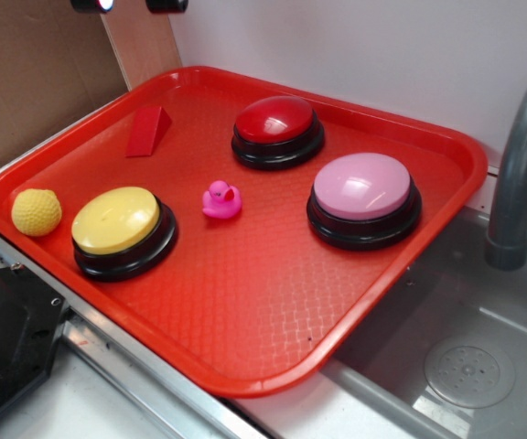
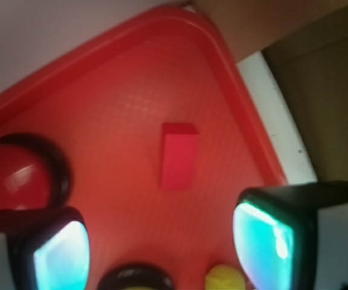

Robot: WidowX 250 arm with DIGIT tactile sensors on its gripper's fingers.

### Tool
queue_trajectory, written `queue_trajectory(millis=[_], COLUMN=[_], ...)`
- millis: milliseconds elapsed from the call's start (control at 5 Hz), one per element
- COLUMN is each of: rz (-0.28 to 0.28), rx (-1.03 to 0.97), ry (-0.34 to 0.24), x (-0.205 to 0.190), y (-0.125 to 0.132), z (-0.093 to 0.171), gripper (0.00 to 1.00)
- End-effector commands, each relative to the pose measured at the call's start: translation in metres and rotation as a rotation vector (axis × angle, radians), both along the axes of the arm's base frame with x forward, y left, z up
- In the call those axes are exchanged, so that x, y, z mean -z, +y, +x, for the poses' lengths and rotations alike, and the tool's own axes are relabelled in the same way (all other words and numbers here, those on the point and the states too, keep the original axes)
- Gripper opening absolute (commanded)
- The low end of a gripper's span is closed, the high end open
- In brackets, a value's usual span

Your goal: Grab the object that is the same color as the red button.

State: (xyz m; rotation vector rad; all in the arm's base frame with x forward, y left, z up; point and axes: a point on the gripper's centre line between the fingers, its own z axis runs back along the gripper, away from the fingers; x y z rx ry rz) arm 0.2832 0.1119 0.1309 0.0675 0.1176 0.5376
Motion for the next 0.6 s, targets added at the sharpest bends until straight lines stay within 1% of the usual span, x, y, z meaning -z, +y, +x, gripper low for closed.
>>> queue_trajectory(millis=[0, 200, 400], rz=[0.018, -0.033, -0.025], rx=[0.012, 0.039, 0.026], ry=[0.002, -0.019, -0.001], x=[0.03, 0.04, 0.048], y=[0.033, 0.042, 0.046], z=[-0.006, -0.022, -0.03], gripper=[1.0, 1.0, 1.0])
